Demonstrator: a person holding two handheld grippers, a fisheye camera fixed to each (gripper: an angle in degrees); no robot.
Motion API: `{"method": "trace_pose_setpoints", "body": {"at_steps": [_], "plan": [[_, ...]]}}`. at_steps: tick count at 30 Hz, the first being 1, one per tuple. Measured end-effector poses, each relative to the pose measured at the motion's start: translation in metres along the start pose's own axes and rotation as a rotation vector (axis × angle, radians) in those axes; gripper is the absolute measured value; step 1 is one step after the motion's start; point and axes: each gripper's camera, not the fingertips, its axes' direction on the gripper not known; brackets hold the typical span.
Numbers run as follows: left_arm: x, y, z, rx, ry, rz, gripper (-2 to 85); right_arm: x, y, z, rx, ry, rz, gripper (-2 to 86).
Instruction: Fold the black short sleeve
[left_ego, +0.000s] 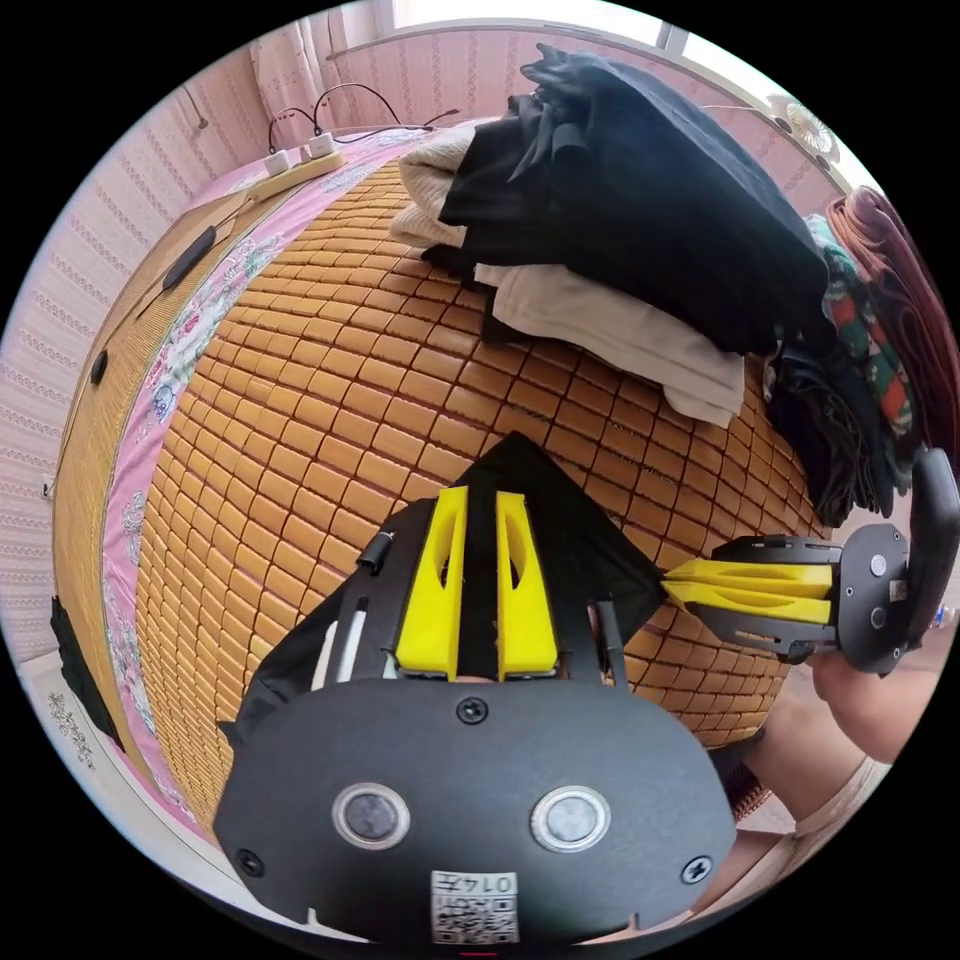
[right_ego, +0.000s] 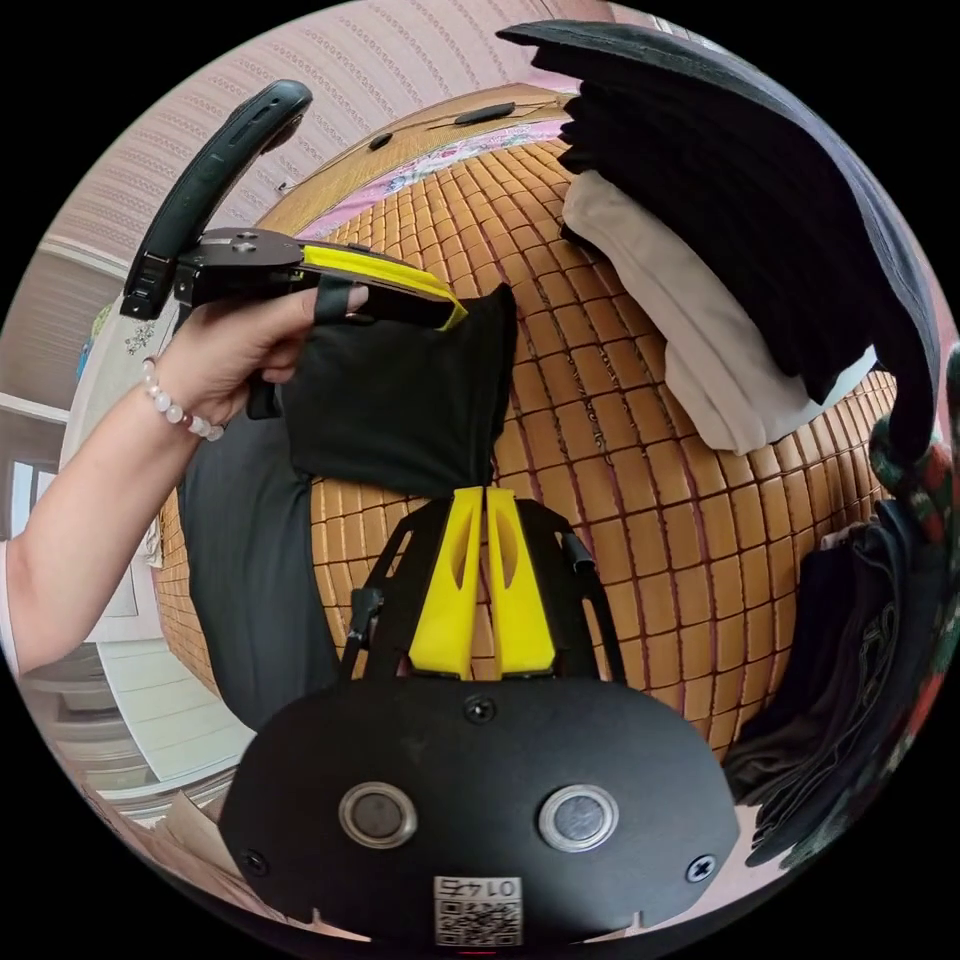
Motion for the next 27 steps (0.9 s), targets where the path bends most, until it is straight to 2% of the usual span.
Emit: {"method": "trace_pose_setpoints", "body": {"at_steps": [6,9,11,17,20,23,27], "plan": [[-0.036,0.087,-0.088,0.065,0.015,-0.123,5.3,-0.041,0.001,-0.007,0.031,0.154,-0.077,-0.2],[-0.071,0.171,-0.135,0.114,0.048,-0.295,4.8,-0.076,0.000,-0.011,0.065,0.171,-0.175,-0.7],[-0.099,0.260,-0.173,0.131,0.017,-0.481,4.4,-0.106,-0.003,-0.010,0.084,0.161,-0.264,-0.8],[-0.146,0.501,-0.250,0.088,-0.047,-0.994,2.8,-0.257,-0.033,0.032,0.064,0.019,-0.631,-0.8],[-0.151,0.585,-0.280,0.121,-0.035,-1.166,2.3,-0.357,-0.051,0.068,0.011,-0.065,-0.813,-0.7],[-0.147,0.636,-0.303,0.193,-0.007,-1.266,2.6,-0.463,-0.060,0.105,-0.044,-0.114,-1.000,0.1],[-0.147,0.666,-0.324,0.271,0.052,-1.310,3.5,-0.590,-0.076,0.158,-0.114,-0.103,-1.181,5.7]]}}
